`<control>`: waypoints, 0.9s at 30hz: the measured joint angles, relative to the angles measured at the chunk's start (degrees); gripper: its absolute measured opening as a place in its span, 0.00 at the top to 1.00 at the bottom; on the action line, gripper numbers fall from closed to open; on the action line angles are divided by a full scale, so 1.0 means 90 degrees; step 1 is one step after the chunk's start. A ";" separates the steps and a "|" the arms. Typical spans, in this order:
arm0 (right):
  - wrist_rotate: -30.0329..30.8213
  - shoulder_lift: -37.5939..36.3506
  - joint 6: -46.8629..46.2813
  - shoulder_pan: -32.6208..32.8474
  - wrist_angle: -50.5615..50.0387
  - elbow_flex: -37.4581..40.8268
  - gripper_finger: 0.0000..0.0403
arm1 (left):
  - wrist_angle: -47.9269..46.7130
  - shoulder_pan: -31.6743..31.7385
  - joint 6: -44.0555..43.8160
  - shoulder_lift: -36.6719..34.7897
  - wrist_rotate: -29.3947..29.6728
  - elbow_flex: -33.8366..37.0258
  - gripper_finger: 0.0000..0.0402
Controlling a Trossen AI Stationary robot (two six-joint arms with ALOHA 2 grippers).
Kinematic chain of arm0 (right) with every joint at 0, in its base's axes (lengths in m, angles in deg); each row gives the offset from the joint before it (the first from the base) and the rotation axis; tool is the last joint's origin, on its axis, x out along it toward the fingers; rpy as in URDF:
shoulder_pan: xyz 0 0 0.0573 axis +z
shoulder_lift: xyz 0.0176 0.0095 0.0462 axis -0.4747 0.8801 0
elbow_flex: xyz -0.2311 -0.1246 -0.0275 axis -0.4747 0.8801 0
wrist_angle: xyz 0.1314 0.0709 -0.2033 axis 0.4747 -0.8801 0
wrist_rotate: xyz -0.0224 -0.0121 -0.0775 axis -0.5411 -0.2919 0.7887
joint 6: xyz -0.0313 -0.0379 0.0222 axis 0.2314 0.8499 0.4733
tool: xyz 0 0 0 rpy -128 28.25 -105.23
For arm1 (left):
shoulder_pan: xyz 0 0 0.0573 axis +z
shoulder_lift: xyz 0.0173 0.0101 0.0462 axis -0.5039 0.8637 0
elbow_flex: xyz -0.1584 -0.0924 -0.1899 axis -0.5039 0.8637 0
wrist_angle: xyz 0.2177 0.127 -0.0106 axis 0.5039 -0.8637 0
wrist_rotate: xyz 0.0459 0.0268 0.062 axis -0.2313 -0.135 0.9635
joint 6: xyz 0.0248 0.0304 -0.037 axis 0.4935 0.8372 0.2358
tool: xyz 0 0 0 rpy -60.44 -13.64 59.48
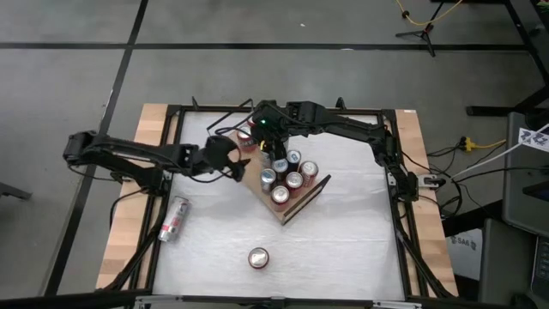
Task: Place canned beverage on shelf
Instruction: Put the white pink soda can on the shelf aligned with the other white pink soda cans
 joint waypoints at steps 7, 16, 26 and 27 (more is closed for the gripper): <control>0.0002 0.0000 -0.0002 0.0000 0.0003 0.0000 0.21 | -0.2091 -0.0004 -0.1363 -0.1204 -0.1049 -0.0002 0.13; -0.0057 0.0000 -0.0002 0.0000 0.0041 0.0000 0.21 | -0.4741 -0.0412 -0.3763 -0.1605 -0.3648 -0.0002 0.13; -0.0199 0.0000 -0.0003 0.0000 0.0046 0.0000 0.21 | -0.5652 -0.1737 -0.5931 -0.1562 -0.4937 -0.0002 0.13; -0.0198 0.0000 -0.0005 0.0000 0.0046 0.0000 0.21 | -0.5699 -0.1903 -0.6144 -0.1566 -0.4935 -0.0002 0.13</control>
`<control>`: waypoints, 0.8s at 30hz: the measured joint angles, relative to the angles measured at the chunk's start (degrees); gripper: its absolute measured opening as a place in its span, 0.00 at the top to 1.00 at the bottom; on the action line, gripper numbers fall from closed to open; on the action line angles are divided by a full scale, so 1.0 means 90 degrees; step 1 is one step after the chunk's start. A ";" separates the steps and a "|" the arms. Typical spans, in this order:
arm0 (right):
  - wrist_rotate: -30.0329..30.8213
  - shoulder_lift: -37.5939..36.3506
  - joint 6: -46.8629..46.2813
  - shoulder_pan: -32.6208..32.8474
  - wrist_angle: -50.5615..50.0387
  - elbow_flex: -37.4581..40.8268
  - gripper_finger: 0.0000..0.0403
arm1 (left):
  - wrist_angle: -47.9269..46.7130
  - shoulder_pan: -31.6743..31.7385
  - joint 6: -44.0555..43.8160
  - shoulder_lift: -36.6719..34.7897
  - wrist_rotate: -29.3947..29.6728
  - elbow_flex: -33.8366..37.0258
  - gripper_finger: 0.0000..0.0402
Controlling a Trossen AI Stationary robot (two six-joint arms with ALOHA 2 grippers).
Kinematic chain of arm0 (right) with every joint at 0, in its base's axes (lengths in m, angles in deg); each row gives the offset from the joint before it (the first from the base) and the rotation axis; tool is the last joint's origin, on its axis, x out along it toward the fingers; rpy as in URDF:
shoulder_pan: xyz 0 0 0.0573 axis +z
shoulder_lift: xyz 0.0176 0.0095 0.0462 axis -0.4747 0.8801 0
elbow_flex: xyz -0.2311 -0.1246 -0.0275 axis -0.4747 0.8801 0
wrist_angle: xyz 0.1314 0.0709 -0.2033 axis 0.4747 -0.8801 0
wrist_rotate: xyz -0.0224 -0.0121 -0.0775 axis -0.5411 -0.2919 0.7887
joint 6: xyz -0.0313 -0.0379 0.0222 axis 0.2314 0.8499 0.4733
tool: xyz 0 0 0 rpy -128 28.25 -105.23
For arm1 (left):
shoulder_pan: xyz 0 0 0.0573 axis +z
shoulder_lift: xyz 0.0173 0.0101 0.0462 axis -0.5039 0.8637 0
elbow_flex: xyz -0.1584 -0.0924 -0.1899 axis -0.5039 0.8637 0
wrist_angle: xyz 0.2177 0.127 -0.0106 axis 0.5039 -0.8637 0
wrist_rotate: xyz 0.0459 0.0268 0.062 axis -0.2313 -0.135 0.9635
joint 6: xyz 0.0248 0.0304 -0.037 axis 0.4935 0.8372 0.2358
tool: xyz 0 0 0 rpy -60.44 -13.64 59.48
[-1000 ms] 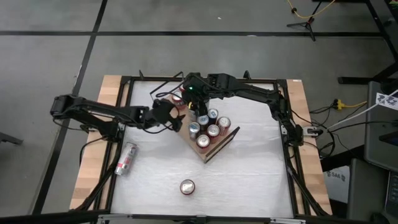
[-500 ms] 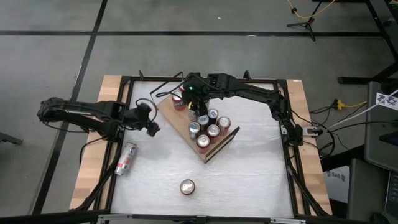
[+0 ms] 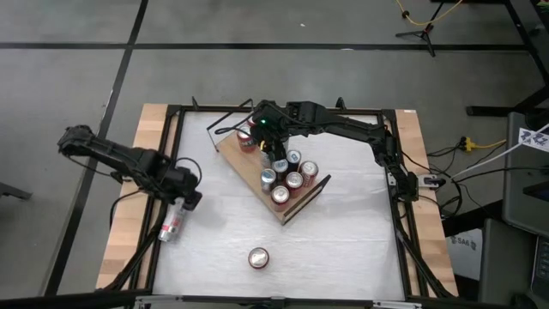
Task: Place canned beverage on shelf
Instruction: Put the white pink soda can on the shelf aligned with the other white pink soda cans
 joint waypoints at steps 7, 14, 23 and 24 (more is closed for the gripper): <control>-0.0004 0.0000 0.0000 0.0000 0.0000 0.0005 0.21 | -0.0198 -0.1067 -0.1135 0.0322 0.0317 0.0000 0.13; -0.0036 0.0000 0.0000 0.0000 -0.0002 0.0012 0.21 | -0.0276 -0.1648 -0.1338 0.1072 0.0326 0.0000 0.13; -0.0662 0.0000 -0.0002 0.0000 0.0000 0.0017 0.21 | -0.0215 -0.1775 -0.1657 0.1922 0.0584 0.0000 0.13; -0.0674 0.0000 -0.0002 0.0000 -0.0001 0.0017 0.21 | -0.0167 -0.1775 -0.1720 0.2002 0.0584 0.0000 0.13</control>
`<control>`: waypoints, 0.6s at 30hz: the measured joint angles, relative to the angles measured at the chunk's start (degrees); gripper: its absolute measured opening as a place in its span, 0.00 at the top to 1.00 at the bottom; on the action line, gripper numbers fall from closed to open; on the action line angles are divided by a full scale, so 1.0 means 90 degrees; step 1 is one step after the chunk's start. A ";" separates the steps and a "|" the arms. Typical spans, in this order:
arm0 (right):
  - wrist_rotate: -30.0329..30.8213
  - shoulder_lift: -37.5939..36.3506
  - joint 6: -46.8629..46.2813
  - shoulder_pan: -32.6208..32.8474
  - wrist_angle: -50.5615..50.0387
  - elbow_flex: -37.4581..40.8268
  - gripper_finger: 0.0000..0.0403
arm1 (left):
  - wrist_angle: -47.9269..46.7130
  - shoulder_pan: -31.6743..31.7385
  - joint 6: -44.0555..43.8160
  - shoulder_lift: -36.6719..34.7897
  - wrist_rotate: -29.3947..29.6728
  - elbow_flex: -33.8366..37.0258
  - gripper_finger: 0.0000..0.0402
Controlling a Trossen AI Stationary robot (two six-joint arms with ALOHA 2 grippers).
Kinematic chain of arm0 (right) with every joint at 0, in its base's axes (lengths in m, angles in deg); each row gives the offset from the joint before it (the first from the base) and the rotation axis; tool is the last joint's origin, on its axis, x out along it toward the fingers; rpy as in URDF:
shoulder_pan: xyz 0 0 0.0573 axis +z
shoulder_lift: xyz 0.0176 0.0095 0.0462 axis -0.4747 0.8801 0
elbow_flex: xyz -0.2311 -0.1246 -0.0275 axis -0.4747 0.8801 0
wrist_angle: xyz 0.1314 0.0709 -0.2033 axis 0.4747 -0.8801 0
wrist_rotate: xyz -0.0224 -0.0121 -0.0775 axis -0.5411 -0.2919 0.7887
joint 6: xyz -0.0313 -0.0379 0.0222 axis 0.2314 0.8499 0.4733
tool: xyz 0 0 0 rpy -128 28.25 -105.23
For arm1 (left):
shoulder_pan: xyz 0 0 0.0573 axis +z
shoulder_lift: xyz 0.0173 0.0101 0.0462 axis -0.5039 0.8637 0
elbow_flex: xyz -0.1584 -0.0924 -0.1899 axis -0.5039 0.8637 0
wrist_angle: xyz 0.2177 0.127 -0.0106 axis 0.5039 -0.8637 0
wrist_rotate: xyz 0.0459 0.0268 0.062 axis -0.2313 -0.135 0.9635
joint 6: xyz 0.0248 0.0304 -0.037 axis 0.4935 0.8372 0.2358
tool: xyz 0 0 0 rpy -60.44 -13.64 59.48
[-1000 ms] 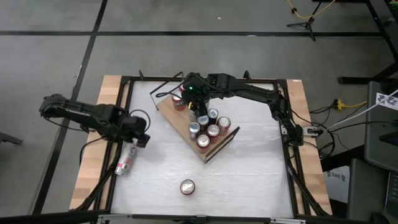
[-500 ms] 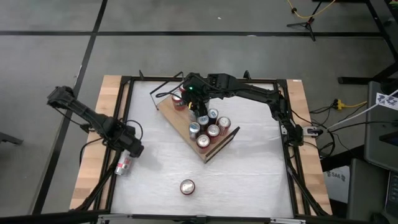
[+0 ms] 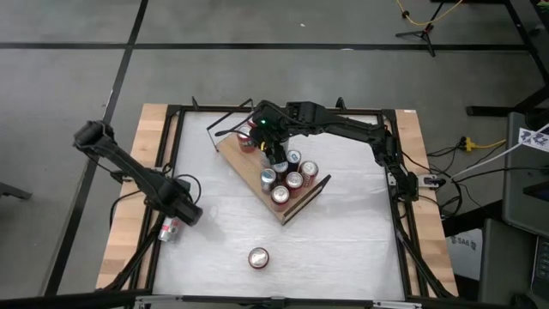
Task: Place canned beverage on shelf
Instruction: Put the white pink soda can on the shelf aligned with the other white pink soda cans
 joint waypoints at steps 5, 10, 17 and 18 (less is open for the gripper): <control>0.0000 0.0000 0.0000 0.0000 0.0001 0.0000 0.21 | 0.0304 0.0000 -0.0204 0.0370 0.0002 0.0000 0.13; 0.0000 0.0000 0.0002 0.0000 0.0001 0.0000 0.21 | 0.0358 0.0002 -0.0275 0.0741 -0.0073 0.0000 0.13; 0.0000 0.0000 0.0002 0.0000 0.0004 0.0002 0.21 | 0.0368 0.0002 -0.0240 0.1276 -0.0095 0.0000 0.13; 0.0000 0.0000 0.0002 0.0000 0.0004 0.0002 0.21 | 0.0374 0.0002 -0.0235 0.1349 -0.0077 0.0000 0.13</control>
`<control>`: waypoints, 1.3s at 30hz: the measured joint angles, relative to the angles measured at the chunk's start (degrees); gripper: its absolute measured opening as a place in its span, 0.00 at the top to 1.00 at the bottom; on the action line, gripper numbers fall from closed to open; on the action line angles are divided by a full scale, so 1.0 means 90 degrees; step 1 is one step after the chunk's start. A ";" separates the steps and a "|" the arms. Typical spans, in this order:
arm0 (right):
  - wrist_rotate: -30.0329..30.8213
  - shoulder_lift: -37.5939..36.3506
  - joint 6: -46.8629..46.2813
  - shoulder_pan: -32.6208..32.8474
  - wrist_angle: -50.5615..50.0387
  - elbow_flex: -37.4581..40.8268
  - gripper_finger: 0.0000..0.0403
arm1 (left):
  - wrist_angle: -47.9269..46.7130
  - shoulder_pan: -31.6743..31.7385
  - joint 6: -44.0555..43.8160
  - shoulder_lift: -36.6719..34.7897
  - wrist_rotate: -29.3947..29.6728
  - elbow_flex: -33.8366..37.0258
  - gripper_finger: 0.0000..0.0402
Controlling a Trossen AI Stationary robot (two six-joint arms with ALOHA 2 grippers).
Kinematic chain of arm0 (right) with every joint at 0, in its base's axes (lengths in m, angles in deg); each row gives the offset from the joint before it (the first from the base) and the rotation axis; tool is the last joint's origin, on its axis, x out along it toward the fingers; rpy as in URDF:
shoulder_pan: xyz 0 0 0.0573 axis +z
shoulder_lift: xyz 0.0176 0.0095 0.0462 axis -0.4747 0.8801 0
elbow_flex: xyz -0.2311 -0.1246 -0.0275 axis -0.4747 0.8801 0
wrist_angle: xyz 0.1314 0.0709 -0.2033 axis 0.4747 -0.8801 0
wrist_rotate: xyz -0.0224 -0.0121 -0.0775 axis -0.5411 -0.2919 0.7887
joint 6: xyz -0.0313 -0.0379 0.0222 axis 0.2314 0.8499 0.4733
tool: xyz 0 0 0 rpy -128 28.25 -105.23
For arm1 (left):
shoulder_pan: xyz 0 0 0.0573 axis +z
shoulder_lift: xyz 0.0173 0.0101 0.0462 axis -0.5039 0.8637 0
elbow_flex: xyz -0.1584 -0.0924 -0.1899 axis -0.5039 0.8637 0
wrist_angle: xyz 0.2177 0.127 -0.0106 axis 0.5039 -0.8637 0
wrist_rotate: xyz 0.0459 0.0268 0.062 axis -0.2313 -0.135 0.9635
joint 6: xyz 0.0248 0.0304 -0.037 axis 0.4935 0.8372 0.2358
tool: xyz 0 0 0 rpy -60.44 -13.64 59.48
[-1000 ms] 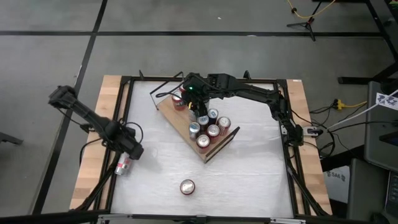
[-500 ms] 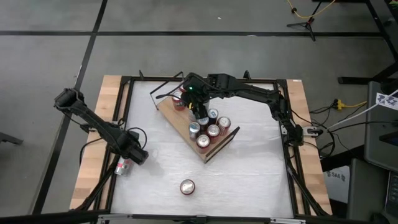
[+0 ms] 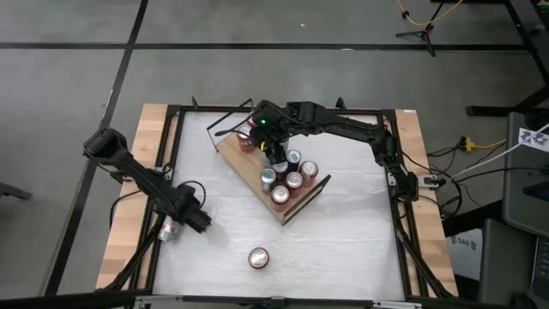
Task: Place canned beverage on shelf
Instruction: Put the white pink soda can on the shelf aligned with the other white pink soda cans
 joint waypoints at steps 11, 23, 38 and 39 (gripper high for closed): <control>0.0000 0.0000 0.0000 0.0000 -0.0002 0.0002 0.21 | 0.0053 0.0000 0.0185 0.0574 0.0035 0.0000 0.16; 0.0001 0.0000 0.0000 0.0000 -0.0005 0.0002 0.21 | 0.0087 0.0005 0.0326 0.0579 0.0149 -0.0005 0.38; 0.0291 -0.0290 0.0000 -0.0005 -0.0109 -0.0013 0.21 | 0.0511 0.0094 0.0192 -0.0144 0.1945 0.0002 0.43; 0.0291 -0.0354 0.0000 -0.0007 -0.0094 -0.0019 0.21 | 0.0509 0.0126 0.0170 -0.0267 0.2245 0.0002 0.43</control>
